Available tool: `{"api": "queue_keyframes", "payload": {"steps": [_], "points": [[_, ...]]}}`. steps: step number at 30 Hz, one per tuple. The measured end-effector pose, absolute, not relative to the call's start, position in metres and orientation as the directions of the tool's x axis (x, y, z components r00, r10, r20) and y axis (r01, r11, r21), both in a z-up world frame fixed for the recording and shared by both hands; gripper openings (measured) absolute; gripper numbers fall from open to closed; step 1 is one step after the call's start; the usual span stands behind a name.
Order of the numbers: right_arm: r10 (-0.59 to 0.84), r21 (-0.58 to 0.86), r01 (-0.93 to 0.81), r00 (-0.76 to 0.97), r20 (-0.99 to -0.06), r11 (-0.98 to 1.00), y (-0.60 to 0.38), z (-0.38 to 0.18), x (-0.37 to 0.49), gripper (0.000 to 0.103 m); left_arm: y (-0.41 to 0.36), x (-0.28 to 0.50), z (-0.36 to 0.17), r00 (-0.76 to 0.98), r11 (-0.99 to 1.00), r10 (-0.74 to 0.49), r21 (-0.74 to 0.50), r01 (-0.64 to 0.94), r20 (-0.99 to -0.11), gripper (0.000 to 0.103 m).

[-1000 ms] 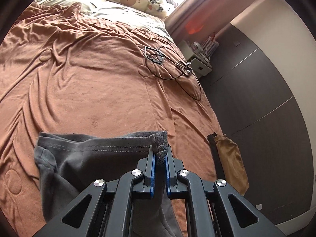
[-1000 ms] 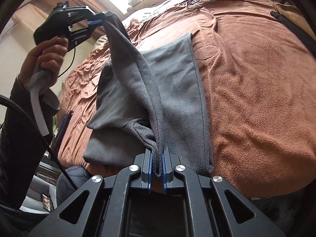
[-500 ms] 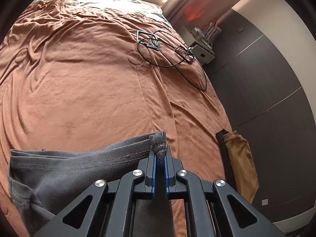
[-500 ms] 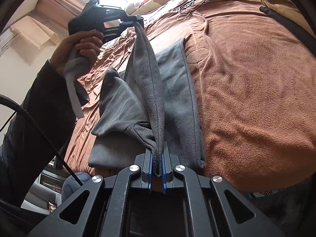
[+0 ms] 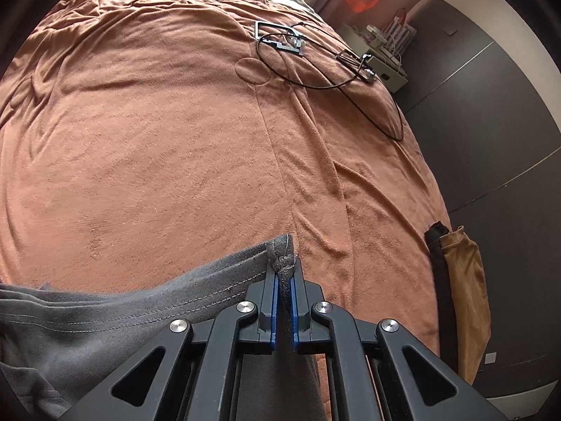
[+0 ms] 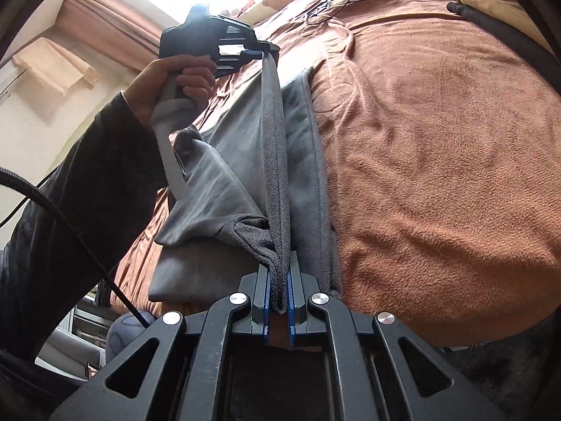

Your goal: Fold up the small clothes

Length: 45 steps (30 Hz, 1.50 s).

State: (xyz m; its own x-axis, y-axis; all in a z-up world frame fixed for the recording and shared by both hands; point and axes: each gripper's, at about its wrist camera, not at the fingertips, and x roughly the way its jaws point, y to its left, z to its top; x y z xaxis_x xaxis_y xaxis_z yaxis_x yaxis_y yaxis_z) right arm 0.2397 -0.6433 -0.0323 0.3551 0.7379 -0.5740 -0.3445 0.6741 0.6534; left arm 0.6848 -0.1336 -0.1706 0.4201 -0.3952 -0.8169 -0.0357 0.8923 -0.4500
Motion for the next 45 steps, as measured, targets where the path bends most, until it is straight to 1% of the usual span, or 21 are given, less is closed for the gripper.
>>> {"api": "queue_keyframes", "payload": {"steps": [2, 7, 9, 10, 12, 14, 24, 28, 34, 35, 36, 38, 42, 45], "points": [[0.738, 0.659, -0.333, 0.346, -0.58, 0.674, -0.644, -0.037, 0.241, 0.003, -0.138, 0.689, -0.179, 0.402, 0.897, -0.392, -0.441, -0.033, -0.828, 0.005], [0.74, 0.672, -0.312, 0.323, -0.59, 0.671, -0.642, -0.046, 0.241, 0.003, -0.135, 0.688, -0.183, 0.373, 0.889, -0.419, -0.457, -0.016, -0.828, 0.014], [0.741, 0.674, -0.308, 0.315, -0.594, 0.671, -0.641, -0.048, 0.241, 0.003, -0.129, 0.684, -0.174, 0.385, 0.889, -0.42, -0.457, -0.004, -0.822, 0.025], [0.741, 0.675, -0.307, 0.313, -0.594, 0.671, -0.641, -0.048, 0.241, 0.003, -0.124, 0.681, -0.168, 0.394, 0.892, -0.414, -0.451, -0.001, -0.821, 0.029], [0.745, 0.683, -0.3, 0.31, -0.59, 0.666, -0.641, -0.048, 0.242, 0.003, -0.115, 0.675, -0.156, 0.412, 0.896, -0.408, -0.444, 0.008, -0.815, 0.043], [0.746, 0.684, -0.3, 0.311, -0.589, 0.665, -0.641, -0.047, 0.242, 0.003, -0.103, 0.669, -0.145, 0.431, 0.901, -0.396, -0.434, 0.011, -0.811, 0.047], [0.736, 0.68, -0.284, 0.311, -0.601, 0.675, -0.641, -0.05, 0.239, 0.003, -0.04, 0.614, -0.119, 0.445, 0.924, -0.345, -0.383, 0.005, -0.826, 0.047], [0.696, 0.631, -0.295, 0.312, -0.646, 0.718, -0.636, -0.039, 0.238, 0.006, -0.013, 0.588, -0.123, 0.431, 0.929, -0.33, -0.369, -0.007, -0.84, 0.048], [0.617, 0.524, -0.333, 0.328, -0.716, 0.784, -0.626, -0.018, 0.236, 0.019, 0.021, 0.553, -0.132, 0.419, 0.929, -0.319, -0.368, -0.038, -0.85, 0.049], [0.605, 0.507, -0.338, 0.335, -0.722, 0.793, -0.624, -0.015, 0.236, 0.031, 0.026, 0.546, -0.133, 0.418, 0.929, -0.319, -0.368, -0.04, -0.851, 0.049], [0.594, 0.493, -0.34, 0.343, -0.728, 0.801, -0.623, -0.011, 0.235, 0.047, 0.03, 0.54, -0.134, 0.417, 0.928, -0.321, -0.371, -0.042, -0.85, 0.05], [0.56, 0.457, -0.33, 0.391, -0.731, 0.826, -0.624, -0.002, 0.234, 0.06, 0.038, 0.527, -0.137, 0.417, 0.924, -0.328, -0.38, -0.046, -0.848, 0.05], [0.532, 0.42, -0.333, 0.427, -0.731, 0.844, -0.621, 0.01, 0.232, 0.06, 0.051, 0.499, -0.138, 0.436, 0.916, -0.335, -0.397, -0.056, -0.835, 0.052], [0.528, 0.385, -0.377, 0.439, -0.727, 0.842, -0.612, 0.021, 0.225, 0.06, 0.056, 0.478, -0.141, 0.447, 0.911, -0.345, -0.41, -0.054, -0.826, 0.053]]}}
